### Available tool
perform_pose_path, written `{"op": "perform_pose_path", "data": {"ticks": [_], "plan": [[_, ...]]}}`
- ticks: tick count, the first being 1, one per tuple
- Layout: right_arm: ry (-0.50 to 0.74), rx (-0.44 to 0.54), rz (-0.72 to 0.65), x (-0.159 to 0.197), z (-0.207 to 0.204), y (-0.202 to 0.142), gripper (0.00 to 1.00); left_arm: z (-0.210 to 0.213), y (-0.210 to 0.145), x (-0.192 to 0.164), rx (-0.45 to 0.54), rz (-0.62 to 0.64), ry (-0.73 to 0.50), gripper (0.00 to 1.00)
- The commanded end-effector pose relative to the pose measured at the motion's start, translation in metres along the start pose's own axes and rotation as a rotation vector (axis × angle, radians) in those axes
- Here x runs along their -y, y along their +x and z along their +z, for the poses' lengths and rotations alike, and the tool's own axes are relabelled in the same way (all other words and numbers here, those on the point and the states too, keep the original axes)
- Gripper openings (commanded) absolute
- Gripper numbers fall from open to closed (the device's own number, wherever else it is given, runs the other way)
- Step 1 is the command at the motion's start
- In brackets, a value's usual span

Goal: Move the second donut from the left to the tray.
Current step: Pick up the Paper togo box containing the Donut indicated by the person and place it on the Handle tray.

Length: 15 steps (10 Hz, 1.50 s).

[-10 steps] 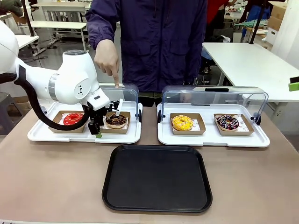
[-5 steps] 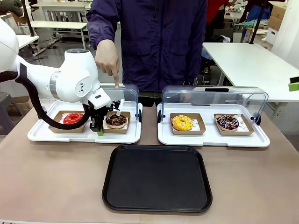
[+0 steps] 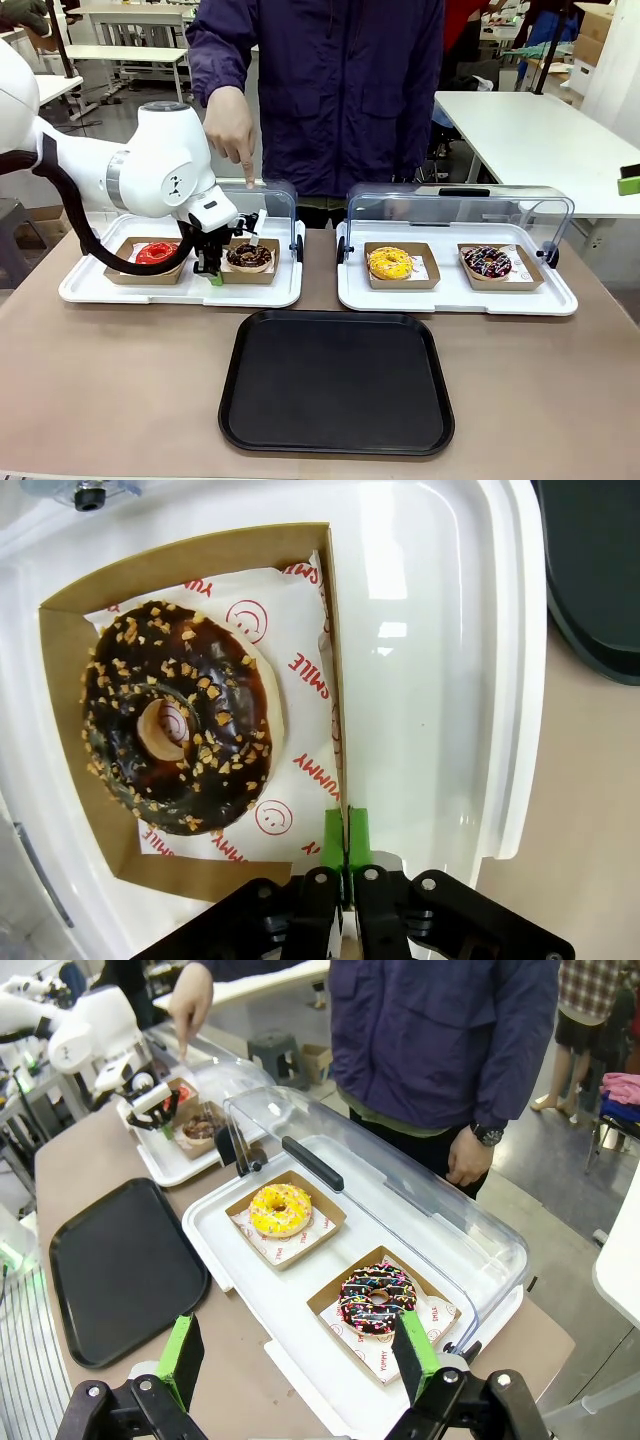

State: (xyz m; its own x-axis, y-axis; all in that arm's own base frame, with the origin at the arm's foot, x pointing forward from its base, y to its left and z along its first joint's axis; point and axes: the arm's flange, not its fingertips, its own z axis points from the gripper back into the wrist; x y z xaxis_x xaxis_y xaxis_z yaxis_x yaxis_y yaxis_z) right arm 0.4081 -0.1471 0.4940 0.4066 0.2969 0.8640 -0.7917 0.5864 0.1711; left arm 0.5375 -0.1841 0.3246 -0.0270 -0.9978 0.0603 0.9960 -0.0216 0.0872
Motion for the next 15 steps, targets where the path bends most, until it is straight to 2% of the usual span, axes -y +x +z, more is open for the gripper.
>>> {"op": "perform_pose_path", "data": {"ticks": [1,6,11,13,15], "plan": [[0.003,0.008,0.005,-0.001,0.000,0.002,1.00,-0.005,0.001,-0.002,0.020,-0.001,-0.020,0.00],[0.003,0.008,0.005,-0.001,0.000,0.002,1.00,-0.001,0.000,0.000,0.002,0.001,-0.002,0.02],[0.003,0.008,0.005,-0.001,0.000,0.002,1.00,0.059,0.014,0.049,0.006,0.034,0.150,0.02],[0.003,0.008,0.005,-0.001,0.000,0.002,1.00,0.077,0.026,0.075,-0.004,0.045,0.154,0.02],[0.003,0.008,0.005,-0.001,0.000,0.002,1.00,0.092,0.040,0.119,0.023,0.062,0.149,0.02]]}}
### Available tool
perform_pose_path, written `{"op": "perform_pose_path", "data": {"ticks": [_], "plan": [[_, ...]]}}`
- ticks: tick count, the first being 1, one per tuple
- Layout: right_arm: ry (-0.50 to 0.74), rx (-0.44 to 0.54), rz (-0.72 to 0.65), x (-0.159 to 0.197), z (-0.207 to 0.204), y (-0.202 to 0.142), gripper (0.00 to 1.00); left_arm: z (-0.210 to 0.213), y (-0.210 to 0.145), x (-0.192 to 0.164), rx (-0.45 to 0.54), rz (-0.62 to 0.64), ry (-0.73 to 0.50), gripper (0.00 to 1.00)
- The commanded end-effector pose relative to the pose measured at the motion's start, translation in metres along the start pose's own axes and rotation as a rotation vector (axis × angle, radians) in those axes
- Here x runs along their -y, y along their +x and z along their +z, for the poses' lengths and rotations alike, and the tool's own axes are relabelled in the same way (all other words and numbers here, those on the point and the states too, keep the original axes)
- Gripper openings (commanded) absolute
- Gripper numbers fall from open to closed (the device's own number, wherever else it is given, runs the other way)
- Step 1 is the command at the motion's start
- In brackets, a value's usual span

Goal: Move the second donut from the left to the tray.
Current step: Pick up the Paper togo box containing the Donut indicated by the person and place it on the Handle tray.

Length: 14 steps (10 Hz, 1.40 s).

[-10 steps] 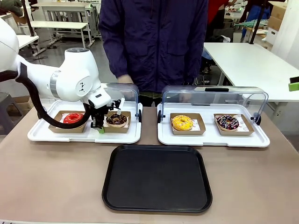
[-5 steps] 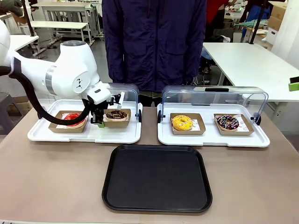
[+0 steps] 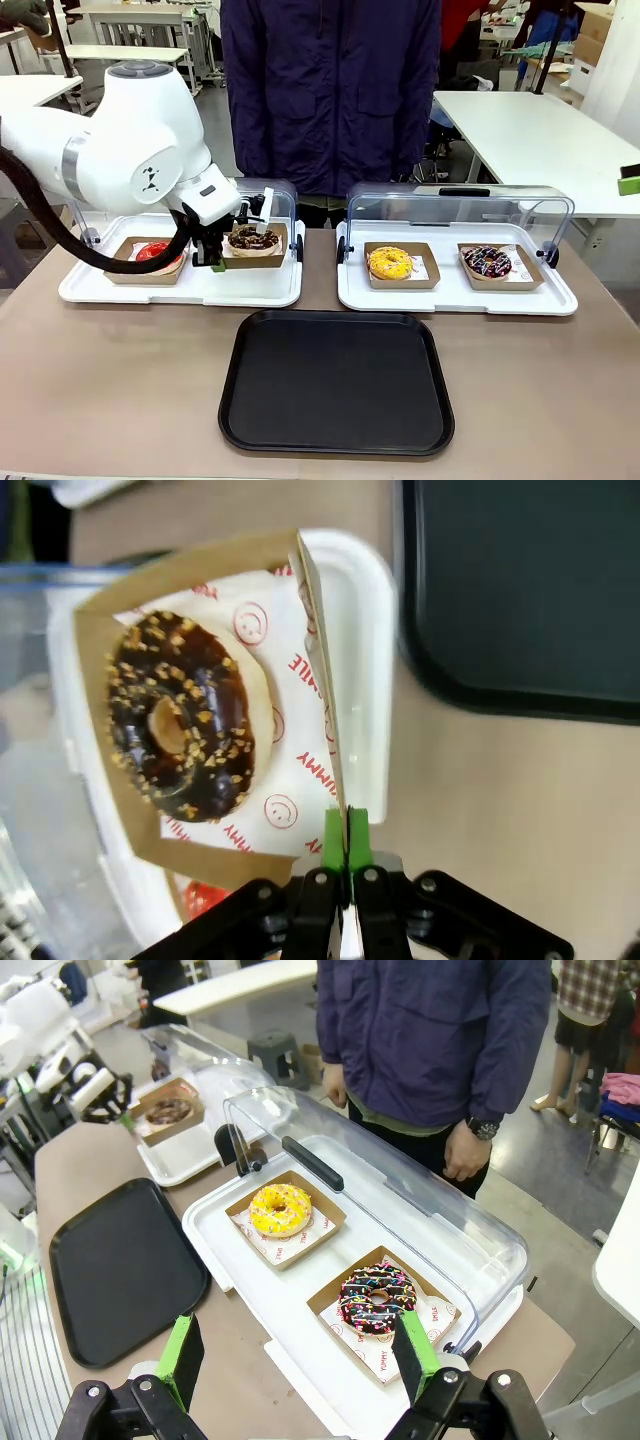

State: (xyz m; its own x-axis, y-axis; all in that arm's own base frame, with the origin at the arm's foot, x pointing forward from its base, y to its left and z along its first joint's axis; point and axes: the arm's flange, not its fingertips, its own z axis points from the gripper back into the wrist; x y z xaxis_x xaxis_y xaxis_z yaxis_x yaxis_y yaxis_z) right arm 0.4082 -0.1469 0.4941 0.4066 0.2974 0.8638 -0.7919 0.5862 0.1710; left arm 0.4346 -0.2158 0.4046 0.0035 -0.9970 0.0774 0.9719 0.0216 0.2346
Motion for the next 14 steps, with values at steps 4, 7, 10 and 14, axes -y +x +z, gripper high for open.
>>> {"op": "perform_pose_path", "data": {"ticks": [4,7,10,14], "plan": [[0.003,0.009,0.005,0.000,0.000,0.002,1.00,0.021,0.023,0.096,0.021,0.076,-0.006,0.02],[0.003,0.009,0.005,0.000,0.000,0.002,1.00,0.014,0.057,0.127,0.051,0.056,0.019,0.02],[0.003,0.009,0.005,0.000,0.000,0.002,1.00,-0.013,0.097,0.139,0.059,0.015,0.008,0.02],[0.003,0.009,0.005,0.000,0.000,0.002,1.00,-0.037,0.134,0.163,0.036,-0.060,-0.014,0.02]]}}
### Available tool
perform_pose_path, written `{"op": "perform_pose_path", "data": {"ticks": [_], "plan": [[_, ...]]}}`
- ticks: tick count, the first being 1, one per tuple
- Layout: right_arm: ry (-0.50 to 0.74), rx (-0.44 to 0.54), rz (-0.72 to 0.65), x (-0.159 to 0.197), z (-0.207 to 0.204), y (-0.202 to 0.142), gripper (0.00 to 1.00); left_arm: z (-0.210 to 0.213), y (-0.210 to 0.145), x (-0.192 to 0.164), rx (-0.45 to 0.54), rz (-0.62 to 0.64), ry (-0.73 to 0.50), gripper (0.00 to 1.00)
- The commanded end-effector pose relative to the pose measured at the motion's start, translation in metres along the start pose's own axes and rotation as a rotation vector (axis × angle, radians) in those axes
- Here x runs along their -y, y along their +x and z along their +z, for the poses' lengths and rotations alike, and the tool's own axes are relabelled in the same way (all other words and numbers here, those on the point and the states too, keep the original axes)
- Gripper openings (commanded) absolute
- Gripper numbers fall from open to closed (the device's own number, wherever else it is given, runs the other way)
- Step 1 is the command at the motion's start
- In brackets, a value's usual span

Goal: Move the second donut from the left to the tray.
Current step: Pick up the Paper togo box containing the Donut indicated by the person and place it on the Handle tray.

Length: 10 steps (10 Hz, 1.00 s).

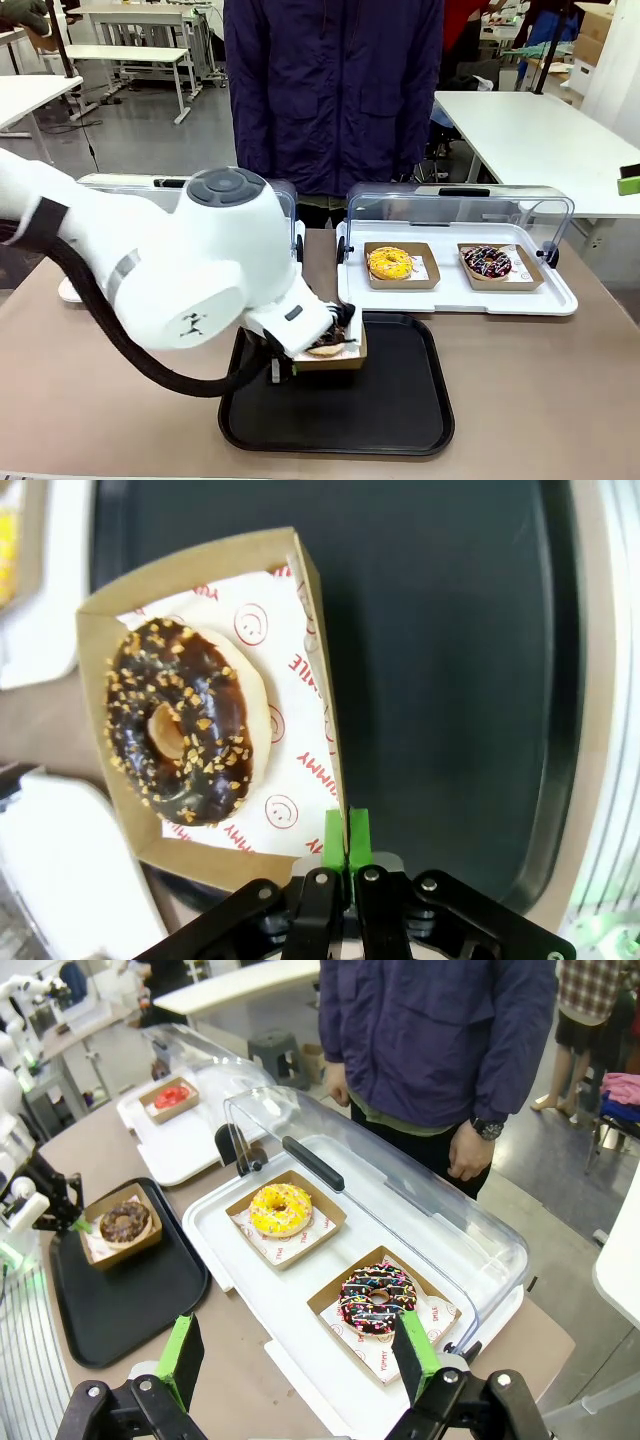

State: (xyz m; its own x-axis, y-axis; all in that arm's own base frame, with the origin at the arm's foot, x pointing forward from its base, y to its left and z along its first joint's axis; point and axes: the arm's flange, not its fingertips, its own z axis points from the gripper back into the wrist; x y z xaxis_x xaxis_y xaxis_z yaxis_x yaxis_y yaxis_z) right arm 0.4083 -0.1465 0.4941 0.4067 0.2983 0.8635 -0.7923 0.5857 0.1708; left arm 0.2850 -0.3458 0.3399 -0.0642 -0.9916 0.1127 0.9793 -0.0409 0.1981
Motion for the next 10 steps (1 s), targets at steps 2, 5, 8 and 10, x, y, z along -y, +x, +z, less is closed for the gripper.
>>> {"op": "perform_pose_path", "data": {"ticks": [2,5,8,10], "plan": [[0.002,0.009,0.004,0.000,0.000,0.002,1.00,-0.010,0.020,0.008,-0.036,-0.005,0.014,0.02],[0.002,0.009,0.004,0.000,0.000,0.002,1.00,-0.018,0.025,0.014,-0.065,-0.035,-0.017,0.02],[0.002,0.009,0.004,0.000,0.000,0.002,1.00,-0.019,0.023,0.013,-0.054,-0.077,-0.026,0.12],[0.002,0.009,0.004,0.000,0.000,0.002,1.00,-0.011,0.020,0.010,-0.051,-0.088,-0.026,0.71]]}}
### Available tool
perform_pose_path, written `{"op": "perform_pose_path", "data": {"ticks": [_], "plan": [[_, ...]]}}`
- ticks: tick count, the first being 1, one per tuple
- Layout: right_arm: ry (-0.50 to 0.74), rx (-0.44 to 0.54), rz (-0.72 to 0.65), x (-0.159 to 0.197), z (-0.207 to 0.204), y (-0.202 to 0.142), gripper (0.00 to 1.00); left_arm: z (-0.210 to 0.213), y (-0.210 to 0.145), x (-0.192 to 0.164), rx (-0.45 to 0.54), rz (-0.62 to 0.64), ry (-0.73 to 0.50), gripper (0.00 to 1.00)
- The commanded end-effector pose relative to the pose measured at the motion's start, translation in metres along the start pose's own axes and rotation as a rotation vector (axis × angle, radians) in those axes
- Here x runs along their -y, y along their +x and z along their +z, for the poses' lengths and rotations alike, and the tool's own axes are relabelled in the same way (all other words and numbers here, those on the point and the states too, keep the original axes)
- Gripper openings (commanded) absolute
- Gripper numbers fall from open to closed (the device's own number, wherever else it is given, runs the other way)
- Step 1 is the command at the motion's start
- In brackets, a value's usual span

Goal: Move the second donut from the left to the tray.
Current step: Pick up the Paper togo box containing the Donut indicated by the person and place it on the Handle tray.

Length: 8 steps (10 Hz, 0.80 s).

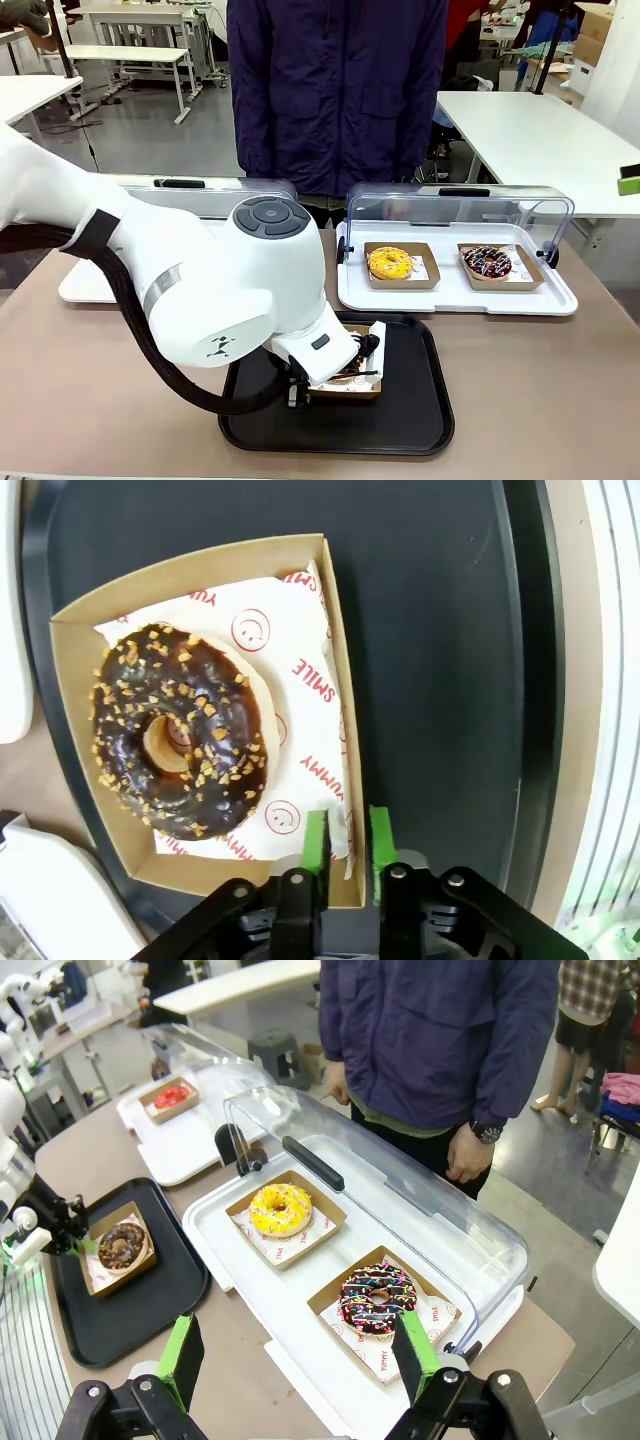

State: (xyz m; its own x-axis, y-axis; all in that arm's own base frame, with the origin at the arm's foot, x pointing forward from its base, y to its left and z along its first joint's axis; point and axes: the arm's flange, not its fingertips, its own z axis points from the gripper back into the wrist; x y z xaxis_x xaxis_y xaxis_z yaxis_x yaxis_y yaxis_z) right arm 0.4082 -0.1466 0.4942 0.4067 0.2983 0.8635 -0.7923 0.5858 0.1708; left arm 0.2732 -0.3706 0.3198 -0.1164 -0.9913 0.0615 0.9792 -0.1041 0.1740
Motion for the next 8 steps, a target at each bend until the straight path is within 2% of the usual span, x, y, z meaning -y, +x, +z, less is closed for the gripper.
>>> {"op": "perform_pose_path", "data": {"ticks": [1,3,4,5,8], "plan": [[0.002,0.009,0.004,0.000,0.000,0.002,1.00,0.018,-0.008,-0.006,-0.012,-0.022,-0.001,1.00],[0.002,0.009,0.004,0.000,0.000,0.002,1.00,0.040,-0.012,-0.007,-0.004,-0.024,0.014,1.00],[0.002,0.009,0.004,0.000,0.000,0.002,1.00,0.050,-0.013,-0.007,0.006,-0.032,0.015,0.95],[0.002,0.009,0.004,0.000,0.000,0.002,1.00,0.057,-0.014,-0.008,0.012,-0.038,0.012,1.00],[0.002,0.009,0.004,0.000,0.000,0.002,1.00,0.064,-0.016,-0.014,0.034,-0.009,-0.025,1.00]]}}
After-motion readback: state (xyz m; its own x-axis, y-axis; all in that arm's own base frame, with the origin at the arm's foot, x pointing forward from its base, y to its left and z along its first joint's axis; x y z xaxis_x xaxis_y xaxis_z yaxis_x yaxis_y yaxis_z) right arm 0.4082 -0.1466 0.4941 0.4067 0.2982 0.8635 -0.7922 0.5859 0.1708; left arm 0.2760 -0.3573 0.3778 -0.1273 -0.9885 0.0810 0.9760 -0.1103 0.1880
